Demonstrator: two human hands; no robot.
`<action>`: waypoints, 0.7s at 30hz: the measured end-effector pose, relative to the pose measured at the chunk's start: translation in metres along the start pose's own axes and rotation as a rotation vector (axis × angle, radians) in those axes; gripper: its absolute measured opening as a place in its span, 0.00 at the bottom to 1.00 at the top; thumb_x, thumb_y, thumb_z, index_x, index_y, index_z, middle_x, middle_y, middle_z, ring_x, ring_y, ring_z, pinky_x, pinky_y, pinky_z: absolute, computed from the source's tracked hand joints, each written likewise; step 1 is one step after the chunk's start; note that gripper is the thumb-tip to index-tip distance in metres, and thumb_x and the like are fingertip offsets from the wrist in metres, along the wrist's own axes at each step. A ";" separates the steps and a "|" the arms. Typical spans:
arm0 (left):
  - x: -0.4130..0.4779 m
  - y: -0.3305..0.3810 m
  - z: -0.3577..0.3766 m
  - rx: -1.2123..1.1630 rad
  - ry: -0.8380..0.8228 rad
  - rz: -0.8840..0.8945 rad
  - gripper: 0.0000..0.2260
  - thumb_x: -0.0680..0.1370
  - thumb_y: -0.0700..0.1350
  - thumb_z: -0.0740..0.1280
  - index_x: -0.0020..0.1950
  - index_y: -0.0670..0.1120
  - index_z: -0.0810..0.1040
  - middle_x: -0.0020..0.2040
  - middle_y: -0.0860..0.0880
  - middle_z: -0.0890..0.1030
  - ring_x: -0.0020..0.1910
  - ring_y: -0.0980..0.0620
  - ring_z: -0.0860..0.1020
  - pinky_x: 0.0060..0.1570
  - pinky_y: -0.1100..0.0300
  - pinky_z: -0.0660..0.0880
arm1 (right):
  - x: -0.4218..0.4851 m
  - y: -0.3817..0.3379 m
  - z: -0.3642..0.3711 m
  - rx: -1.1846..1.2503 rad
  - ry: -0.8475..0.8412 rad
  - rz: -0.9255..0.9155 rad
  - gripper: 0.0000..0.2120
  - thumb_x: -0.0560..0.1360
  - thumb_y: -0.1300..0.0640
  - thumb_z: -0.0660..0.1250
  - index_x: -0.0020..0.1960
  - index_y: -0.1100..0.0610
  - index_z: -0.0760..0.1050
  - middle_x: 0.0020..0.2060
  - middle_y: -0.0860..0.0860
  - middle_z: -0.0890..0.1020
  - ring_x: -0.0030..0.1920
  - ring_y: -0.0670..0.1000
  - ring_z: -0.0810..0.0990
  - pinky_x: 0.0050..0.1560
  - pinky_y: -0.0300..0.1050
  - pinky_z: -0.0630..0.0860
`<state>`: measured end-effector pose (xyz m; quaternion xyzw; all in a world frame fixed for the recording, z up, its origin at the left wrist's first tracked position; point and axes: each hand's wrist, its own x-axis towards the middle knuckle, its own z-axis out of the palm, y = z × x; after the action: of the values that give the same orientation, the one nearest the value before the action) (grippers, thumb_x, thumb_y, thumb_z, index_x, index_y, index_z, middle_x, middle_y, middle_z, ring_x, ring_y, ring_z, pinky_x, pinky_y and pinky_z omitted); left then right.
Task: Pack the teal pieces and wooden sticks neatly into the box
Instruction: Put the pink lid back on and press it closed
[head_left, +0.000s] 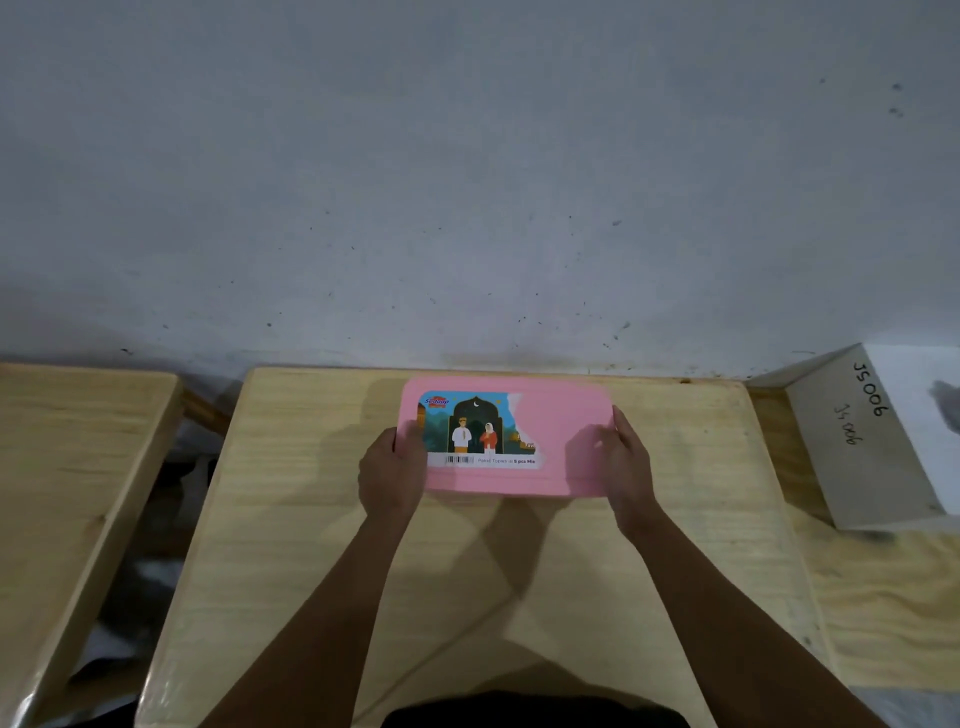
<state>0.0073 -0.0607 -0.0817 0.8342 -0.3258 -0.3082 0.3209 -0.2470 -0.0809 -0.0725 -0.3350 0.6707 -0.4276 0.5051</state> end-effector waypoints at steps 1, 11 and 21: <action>0.005 0.006 0.004 0.001 -0.005 -0.009 0.17 0.77 0.56 0.59 0.35 0.46 0.73 0.36 0.45 0.78 0.39 0.41 0.75 0.38 0.56 0.68 | 0.009 -0.003 0.000 0.007 -0.004 0.001 0.14 0.81 0.56 0.59 0.64 0.49 0.76 0.54 0.46 0.80 0.58 0.55 0.78 0.64 0.65 0.71; 0.039 0.022 0.020 0.045 -0.102 0.047 0.15 0.79 0.54 0.58 0.42 0.45 0.76 0.39 0.46 0.79 0.40 0.44 0.76 0.38 0.57 0.68 | 0.045 -0.021 0.009 -0.044 -0.030 -0.007 0.16 0.81 0.59 0.57 0.56 0.38 0.75 0.49 0.37 0.79 0.54 0.49 0.77 0.61 0.57 0.74; 0.046 0.048 -0.002 -0.178 -0.410 -0.074 0.11 0.79 0.50 0.59 0.49 0.48 0.79 0.49 0.46 0.83 0.46 0.46 0.81 0.46 0.55 0.75 | 0.042 -0.035 0.012 -0.352 -0.102 0.024 0.18 0.80 0.61 0.57 0.69 0.54 0.67 0.57 0.54 0.77 0.53 0.53 0.76 0.53 0.47 0.72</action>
<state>0.0197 -0.1224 -0.0591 0.7339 -0.3249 -0.5104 0.3087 -0.2457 -0.1348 -0.0589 -0.4314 0.7128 -0.2801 0.4769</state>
